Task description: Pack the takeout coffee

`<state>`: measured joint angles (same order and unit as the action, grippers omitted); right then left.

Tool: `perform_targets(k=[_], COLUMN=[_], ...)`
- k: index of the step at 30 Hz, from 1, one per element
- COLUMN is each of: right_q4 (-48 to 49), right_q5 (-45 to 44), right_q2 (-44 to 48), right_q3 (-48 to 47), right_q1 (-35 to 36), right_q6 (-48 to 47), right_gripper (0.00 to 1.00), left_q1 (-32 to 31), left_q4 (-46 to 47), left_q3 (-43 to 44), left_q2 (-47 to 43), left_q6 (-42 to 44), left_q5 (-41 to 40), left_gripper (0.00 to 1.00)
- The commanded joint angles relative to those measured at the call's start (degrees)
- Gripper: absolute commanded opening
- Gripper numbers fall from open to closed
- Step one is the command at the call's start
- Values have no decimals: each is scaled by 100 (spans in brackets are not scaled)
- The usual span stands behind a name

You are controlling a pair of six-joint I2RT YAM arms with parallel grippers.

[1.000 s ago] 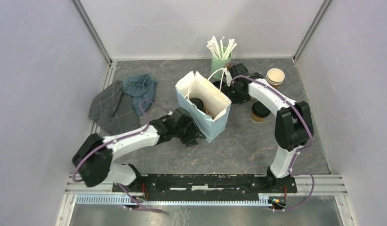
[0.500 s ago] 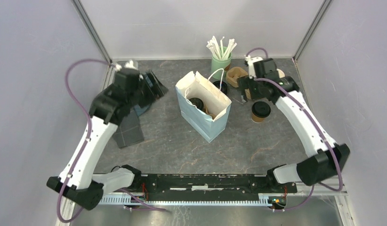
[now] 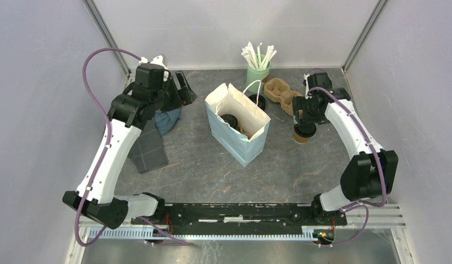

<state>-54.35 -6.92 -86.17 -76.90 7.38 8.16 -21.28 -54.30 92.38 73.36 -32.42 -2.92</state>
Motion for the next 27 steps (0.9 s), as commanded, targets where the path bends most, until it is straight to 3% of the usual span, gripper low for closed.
perform_targets(k=[1,14,27], right_q4=[45,260,414], right_q5=[56,-75,431], right_q2=[-116,-513,-683], right_q3=[-14,8,28], right_q1=[-20,-108,-295], right_q6=[146,-494,-597], right_gripper=[94,96,89], left_q1=[26,26,29], left_q4=[24,156,140], left_q3=[-253,-374,-377], left_q2=[-306,-410,-403], left_q6=[358,350,385], left_q5=[88,242,213], left_gripper=[85,87,88])
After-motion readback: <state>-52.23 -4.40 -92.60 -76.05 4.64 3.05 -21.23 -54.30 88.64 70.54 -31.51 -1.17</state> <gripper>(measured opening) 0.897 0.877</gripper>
